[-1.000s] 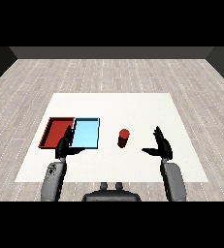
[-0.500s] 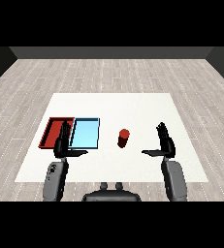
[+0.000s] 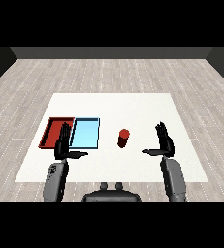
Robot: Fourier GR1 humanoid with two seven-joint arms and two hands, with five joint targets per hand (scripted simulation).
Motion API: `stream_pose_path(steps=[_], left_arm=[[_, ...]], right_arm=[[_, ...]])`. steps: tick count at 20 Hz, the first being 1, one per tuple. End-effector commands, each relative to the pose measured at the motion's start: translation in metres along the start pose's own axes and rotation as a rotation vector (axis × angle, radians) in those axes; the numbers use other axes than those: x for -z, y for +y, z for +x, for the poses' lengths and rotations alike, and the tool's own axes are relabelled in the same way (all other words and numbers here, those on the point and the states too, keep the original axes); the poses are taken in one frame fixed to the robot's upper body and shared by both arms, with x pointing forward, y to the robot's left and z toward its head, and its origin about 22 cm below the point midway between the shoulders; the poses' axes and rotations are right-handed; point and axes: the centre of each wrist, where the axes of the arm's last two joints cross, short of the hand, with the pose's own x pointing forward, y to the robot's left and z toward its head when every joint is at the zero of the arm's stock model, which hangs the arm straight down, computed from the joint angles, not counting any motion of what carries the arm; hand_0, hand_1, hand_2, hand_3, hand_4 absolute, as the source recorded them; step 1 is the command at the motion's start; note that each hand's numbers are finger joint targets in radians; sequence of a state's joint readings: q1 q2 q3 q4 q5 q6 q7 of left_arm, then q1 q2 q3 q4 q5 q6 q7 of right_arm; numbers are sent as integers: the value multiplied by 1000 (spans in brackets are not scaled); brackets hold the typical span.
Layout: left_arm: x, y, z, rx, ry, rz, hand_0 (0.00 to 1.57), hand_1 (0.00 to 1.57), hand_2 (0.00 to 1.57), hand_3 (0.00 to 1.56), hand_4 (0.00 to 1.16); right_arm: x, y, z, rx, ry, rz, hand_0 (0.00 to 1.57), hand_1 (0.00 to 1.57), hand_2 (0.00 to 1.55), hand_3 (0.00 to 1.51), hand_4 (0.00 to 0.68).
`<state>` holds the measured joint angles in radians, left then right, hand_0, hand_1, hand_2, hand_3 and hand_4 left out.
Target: Pick the red can and put it in the red box
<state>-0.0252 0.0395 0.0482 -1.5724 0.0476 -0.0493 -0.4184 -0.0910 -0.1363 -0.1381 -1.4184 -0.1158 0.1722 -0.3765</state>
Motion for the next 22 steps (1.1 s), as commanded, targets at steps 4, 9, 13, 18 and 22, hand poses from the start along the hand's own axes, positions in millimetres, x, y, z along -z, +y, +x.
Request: stream_pose_path(steps=[4,9,13,18,22], left_arm=[[1,4,2,-10,-13,4,0,0,0,0,0],[-7,-13,21,-29,-22,8,0,0,0,0,0],[-12,1,11,-43,-7,12,0,0,0,0,0],[11,16,-3,-42,-22,-2,0,0,0,0,0],[3,-1,4,-51,-14,20,0,0,0,0,0]], right_arm=[[13,24,14,45,41,9,0,0,0,0,0],[24,29,-1,70,87,26,0,0,0,0,0],[28,31,-14,89,105,34,0,0,0,0,0],[42,64,-32,112,113,54,0,0,0,0,0],[45,63,-44,147,145,66,0,0,0,0,0]])
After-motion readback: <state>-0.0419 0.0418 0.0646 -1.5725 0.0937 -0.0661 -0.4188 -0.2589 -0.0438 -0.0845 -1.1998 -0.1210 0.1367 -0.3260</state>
